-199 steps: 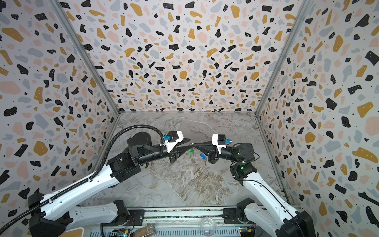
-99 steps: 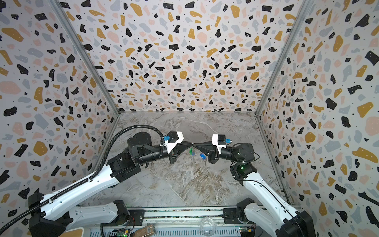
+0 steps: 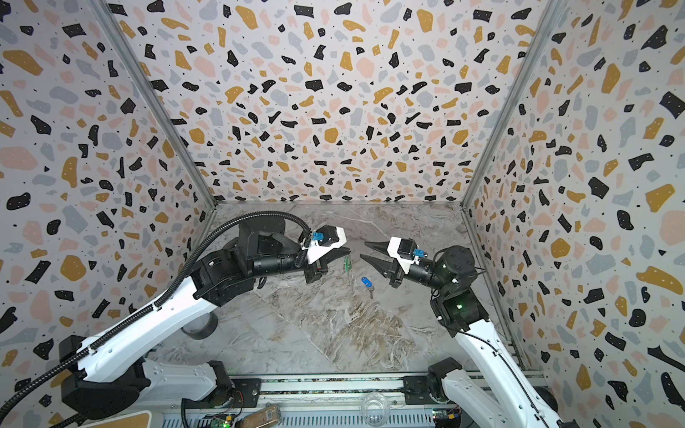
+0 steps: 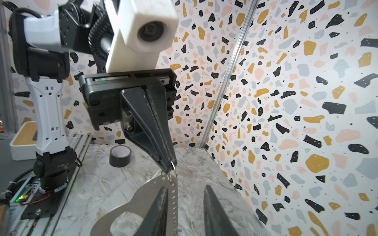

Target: Remove the keys from the keyring

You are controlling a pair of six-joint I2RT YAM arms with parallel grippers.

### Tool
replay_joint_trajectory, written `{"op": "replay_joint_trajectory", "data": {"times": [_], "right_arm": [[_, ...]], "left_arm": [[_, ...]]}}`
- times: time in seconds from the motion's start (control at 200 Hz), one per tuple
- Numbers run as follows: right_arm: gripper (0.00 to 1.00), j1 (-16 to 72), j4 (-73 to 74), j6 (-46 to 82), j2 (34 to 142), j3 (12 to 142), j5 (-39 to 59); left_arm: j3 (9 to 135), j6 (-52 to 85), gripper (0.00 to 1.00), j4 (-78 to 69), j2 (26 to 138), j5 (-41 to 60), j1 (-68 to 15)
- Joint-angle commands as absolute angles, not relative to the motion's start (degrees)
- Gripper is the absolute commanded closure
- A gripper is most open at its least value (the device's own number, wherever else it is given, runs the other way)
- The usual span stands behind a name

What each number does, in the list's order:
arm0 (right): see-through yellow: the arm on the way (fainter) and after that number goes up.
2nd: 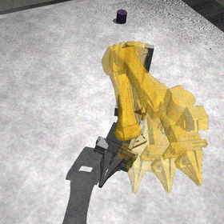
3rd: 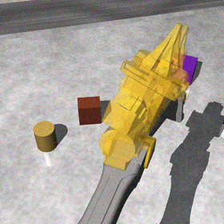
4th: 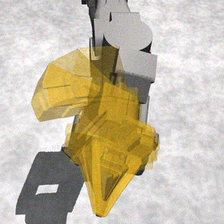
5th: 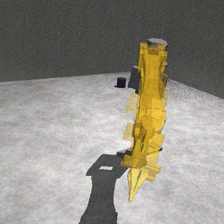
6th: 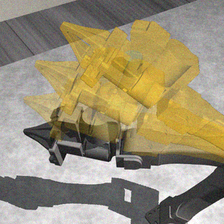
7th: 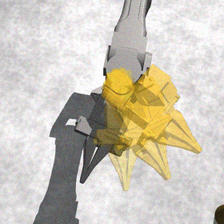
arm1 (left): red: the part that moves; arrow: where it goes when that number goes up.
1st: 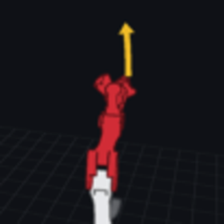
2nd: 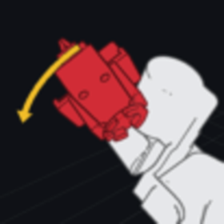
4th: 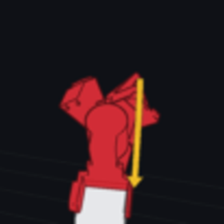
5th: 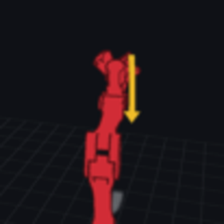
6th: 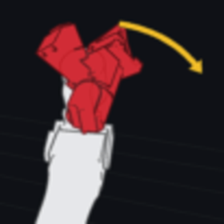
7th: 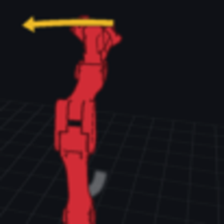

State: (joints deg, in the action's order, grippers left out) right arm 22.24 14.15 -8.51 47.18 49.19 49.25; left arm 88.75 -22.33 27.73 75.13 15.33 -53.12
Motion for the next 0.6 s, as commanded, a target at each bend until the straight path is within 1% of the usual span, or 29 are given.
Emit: {"op": "replay_joint_trajectory", "data": {"times": [0.0,0.125,0.285,0.596], "right_arm": [[0.69,22.2,4.0,-14.4,47.4,50.8,49.5],[0.70,22.5,5.3,-12.4,48.6,50.7,53.0],[0.73,24.6,5.5,-12.4,49.8,50.6,53.0],[0.81,26.6,7.8,-11.3,50.9,49.6,52.3]], "left_arm": [[95.0,-28.3,1.00,39.5,77.8,13.0,-53.4],[99.7,-30.2,1.00,43.8,80.3,12.1,-54.1],[104.2,-31.6,1.00,48.2,83.2,10.7,-55.7],[106.5,-32.6,1.00,50.2,84.8,9.5,-57.3]]}}
